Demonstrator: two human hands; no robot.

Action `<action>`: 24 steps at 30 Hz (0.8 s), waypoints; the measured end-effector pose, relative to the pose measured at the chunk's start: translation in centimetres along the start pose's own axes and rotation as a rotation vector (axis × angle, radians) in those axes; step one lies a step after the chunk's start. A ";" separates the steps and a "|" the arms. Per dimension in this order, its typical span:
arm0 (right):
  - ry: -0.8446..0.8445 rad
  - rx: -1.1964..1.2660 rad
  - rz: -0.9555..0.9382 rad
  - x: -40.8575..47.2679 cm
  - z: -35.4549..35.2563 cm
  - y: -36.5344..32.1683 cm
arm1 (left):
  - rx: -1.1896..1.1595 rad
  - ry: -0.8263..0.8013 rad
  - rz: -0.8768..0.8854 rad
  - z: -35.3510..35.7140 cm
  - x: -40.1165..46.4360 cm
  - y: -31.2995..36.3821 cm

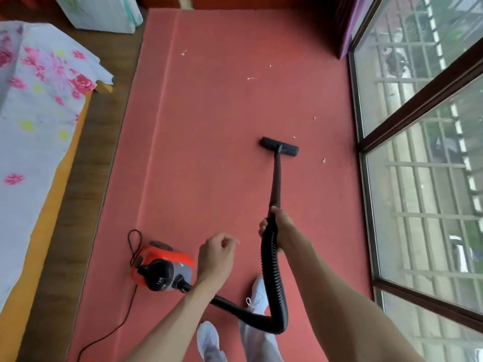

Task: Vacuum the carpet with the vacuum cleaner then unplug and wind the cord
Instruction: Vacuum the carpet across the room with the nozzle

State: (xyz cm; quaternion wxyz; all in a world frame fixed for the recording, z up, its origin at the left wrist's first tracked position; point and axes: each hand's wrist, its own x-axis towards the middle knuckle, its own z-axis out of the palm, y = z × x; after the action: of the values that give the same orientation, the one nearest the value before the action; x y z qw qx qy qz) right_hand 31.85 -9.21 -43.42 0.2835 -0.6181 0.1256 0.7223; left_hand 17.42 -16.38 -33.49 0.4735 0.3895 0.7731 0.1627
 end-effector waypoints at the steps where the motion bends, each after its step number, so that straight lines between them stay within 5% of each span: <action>1: -0.009 0.018 0.007 -1.0 -0.8 1.4 | 0.021 -0.015 0.031 0.3 -0.3 0.8; 12: 0.089 0.128 0.154 -9.6 -7.2 11.4 | 0.051 -0.063 0.117 4.2 -0.4 6.4; 20: 0.053 0.398 0.041 -8.3 -7.8 6.4 | 0.052 -0.134 0.122 7.0 -0.2 8.2; 24: 0.096 0.331 -0.022 -4.8 -10.8 -0.9 | 0.044 -0.169 0.124 7.2 1.7 9.4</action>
State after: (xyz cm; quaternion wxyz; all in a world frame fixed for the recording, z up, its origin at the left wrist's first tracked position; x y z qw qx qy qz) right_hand 41.61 -15.45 -40.83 0.3833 -0.5979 0.2494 0.6583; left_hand 27.40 -9.91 -32.27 0.5173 0.4590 0.7083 0.1414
